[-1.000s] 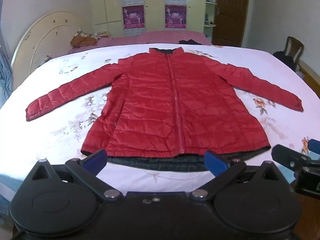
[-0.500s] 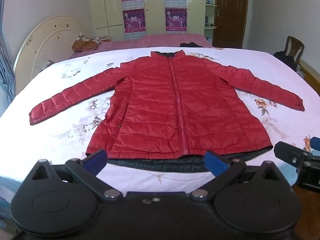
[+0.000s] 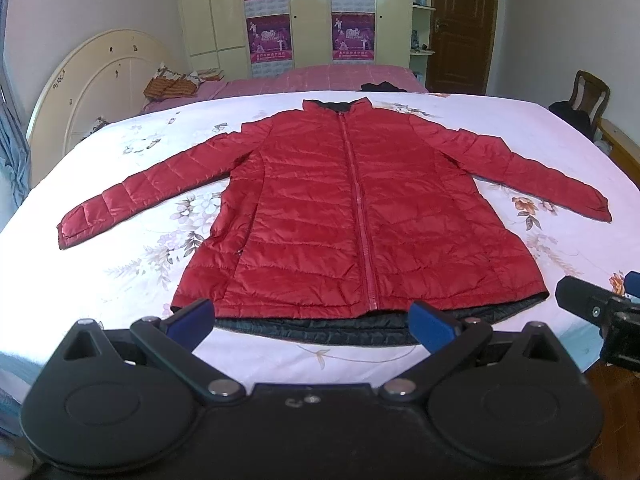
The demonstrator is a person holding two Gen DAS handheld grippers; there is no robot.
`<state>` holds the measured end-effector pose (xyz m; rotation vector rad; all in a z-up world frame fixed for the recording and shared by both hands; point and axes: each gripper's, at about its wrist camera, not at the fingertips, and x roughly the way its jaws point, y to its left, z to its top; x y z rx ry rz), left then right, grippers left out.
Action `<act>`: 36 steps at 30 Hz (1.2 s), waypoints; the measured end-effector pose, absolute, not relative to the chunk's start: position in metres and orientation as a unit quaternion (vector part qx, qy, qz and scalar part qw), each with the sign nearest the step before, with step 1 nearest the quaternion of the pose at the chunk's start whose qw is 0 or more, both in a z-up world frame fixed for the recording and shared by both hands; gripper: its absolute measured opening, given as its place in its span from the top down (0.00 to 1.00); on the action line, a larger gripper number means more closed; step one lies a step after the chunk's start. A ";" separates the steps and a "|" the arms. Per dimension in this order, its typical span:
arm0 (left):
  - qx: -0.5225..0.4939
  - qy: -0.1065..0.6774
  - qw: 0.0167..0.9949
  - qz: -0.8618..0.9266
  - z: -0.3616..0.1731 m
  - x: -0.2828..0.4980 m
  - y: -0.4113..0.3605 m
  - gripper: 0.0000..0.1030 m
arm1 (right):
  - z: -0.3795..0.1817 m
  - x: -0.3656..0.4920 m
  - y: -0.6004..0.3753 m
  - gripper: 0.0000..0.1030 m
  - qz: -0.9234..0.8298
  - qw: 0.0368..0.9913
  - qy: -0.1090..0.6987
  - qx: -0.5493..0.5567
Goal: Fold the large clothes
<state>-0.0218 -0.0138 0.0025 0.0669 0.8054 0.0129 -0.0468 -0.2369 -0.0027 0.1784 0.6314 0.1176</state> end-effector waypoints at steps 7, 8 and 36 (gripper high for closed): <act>0.035 0.390 0.920 0.008 0.003 -0.019 -0.016 0.00 | -0.003 -0.044 -0.240 0.00 0.058 0.946 0.308 0.088; 0.035 0.390 0.920 0.009 0.003 -0.019 -0.016 0.00 | -0.002 -0.044 -0.240 0.00 0.057 0.946 0.307 0.088; 0.032 0.396 0.918 0.014 0.004 -0.008 -0.018 0.00 | -0.002 -0.032 -0.246 0.00 0.056 0.944 0.311 0.090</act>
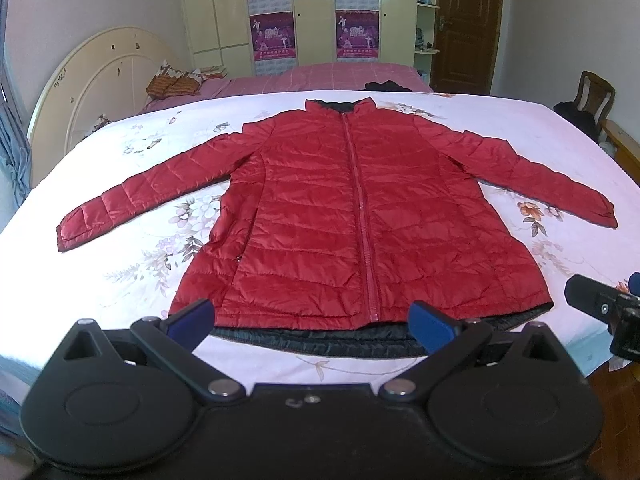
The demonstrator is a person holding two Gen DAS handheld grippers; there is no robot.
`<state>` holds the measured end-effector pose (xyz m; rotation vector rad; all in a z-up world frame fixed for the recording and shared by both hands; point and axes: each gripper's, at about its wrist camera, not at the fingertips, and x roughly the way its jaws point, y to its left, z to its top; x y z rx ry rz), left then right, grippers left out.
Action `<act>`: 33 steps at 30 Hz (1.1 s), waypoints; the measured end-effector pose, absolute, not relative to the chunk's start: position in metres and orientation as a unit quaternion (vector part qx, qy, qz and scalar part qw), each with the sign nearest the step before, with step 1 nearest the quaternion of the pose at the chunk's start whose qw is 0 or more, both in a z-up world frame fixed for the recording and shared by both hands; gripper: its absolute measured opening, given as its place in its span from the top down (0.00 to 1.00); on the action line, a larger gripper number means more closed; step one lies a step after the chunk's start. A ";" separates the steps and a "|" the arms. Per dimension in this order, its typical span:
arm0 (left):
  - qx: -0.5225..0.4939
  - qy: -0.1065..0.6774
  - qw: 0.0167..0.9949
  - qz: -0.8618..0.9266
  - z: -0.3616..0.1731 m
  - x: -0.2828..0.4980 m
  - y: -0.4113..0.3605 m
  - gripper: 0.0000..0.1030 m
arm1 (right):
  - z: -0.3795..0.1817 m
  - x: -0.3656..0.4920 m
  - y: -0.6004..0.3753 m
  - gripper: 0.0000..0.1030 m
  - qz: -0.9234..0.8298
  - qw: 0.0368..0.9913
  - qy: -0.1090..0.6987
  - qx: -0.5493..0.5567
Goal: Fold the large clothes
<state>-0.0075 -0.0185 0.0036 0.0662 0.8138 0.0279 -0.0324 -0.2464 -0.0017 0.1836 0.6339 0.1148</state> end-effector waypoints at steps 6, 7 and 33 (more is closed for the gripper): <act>0.032 0.399 0.916 0.014 0.002 -0.001 -0.018 0.00 | -0.006 -0.026 -0.248 0.00 0.054 0.943 0.316 0.091; 0.032 0.400 0.916 0.014 0.002 0.000 -0.018 0.00 | -0.006 -0.025 -0.248 0.00 0.053 0.943 0.317 0.092; 0.029 0.413 0.910 0.017 -0.020 0.100 0.012 0.00 | -0.025 0.056 -0.259 0.00 -0.016 0.942 0.319 0.103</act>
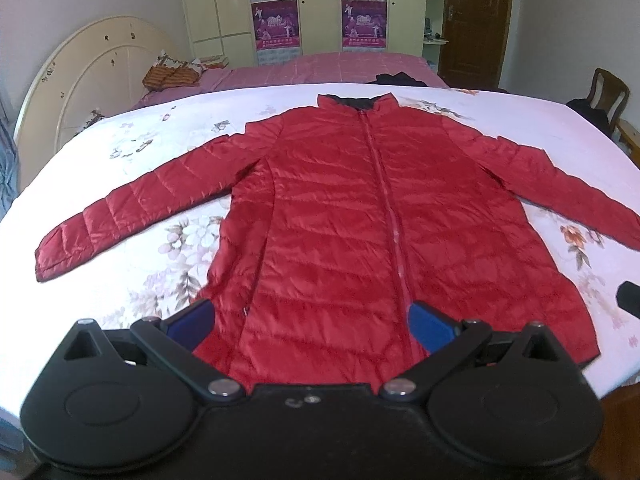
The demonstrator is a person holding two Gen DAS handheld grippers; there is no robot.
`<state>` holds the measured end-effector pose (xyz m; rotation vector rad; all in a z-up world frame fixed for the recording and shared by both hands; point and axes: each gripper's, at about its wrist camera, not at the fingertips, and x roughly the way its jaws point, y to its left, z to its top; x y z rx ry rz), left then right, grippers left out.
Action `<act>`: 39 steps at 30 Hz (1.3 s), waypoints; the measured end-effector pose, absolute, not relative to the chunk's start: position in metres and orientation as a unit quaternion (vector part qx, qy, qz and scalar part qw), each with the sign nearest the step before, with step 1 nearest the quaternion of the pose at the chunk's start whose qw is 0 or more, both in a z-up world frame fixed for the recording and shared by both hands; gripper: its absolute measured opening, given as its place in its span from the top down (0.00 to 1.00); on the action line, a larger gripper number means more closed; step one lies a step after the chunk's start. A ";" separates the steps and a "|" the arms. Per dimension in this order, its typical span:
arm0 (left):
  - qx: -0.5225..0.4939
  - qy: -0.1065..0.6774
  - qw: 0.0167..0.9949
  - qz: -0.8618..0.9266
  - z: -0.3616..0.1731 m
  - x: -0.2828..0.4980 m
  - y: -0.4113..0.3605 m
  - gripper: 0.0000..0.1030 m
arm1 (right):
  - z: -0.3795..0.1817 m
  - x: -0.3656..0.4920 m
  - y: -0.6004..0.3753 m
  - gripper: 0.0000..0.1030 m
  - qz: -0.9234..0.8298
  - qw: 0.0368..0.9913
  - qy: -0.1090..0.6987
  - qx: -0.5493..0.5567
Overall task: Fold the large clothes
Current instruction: 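Move the right tool over the jacket sleeve toward its cuff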
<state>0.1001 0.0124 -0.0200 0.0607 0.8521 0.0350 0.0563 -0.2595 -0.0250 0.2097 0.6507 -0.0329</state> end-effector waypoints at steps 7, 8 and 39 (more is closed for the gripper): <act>0.042 0.409 0.911 0.007 -0.023 0.147 0.024 0.01 | -0.025 0.094 -0.258 0.00 -0.048 0.941 0.316 0.113; 0.042 0.408 0.912 0.004 -0.023 0.154 0.026 0.01 | -0.025 0.099 -0.257 0.00 -0.052 0.941 0.315 0.114; 0.025 0.423 0.905 0.030 -0.065 0.295 0.005 0.01 | -0.059 0.230 -0.366 0.00 -0.148 0.929 0.315 0.127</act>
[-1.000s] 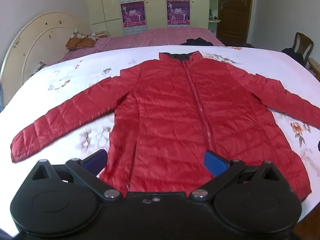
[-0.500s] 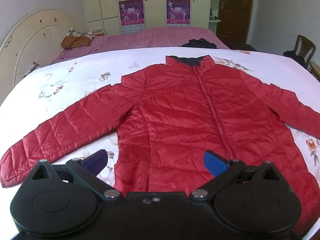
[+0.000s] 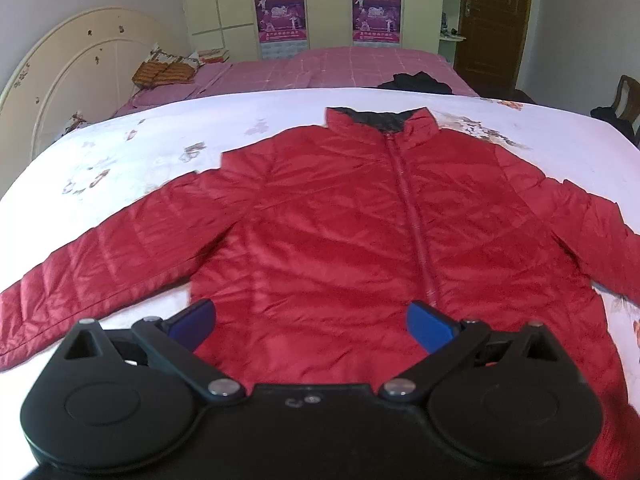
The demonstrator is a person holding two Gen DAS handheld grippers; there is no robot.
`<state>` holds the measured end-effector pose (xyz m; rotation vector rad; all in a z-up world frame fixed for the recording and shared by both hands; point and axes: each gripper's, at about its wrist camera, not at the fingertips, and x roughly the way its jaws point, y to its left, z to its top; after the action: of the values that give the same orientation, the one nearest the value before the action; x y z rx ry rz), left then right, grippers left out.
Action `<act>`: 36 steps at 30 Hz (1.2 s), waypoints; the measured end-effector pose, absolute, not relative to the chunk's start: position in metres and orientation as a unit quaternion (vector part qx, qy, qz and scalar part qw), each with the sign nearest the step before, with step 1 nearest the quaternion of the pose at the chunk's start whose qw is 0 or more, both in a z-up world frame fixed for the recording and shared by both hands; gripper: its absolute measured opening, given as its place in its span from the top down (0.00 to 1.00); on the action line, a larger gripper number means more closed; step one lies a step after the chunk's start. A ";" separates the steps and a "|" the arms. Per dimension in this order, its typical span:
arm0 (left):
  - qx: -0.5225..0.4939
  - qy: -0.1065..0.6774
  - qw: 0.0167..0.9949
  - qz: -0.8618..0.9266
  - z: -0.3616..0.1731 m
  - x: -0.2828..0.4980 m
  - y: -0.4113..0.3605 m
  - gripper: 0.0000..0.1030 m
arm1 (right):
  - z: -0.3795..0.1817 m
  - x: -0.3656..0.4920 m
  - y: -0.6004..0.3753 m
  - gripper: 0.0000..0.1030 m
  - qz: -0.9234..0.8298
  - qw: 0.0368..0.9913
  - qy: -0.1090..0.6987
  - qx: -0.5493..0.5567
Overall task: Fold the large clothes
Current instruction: 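Move the right tool over the jacket sleeve toward its cuff, then grasp the sleeve cuff with the right tool and lift it toward the jacket body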
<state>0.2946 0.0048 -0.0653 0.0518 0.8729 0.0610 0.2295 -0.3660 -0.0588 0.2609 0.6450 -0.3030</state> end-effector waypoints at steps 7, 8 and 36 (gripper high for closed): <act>0.030 0.428 0.903 0.035 -0.078 0.318 -0.033 0.02 | -0.080 0.254 -0.424 0.01 -0.170 0.920 0.329 0.126; 0.030 0.429 0.902 0.036 -0.080 0.321 -0.037 0.02 | -0.083 0.257 -0.432 0.01 -0.175 0.918 0.332 0.127; 0.045 0.450 0.889 0.069 -0.099 0.352 -0.064 0.07 | -0.147 0.253 -0.581 0.47 -0.298 0.851 0.379 0.208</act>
<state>0.3524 -0.0641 -0.0986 0.0939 0.9338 0.1441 0.2532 -0.5805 -0.1474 0.4373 0.7988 -0.6274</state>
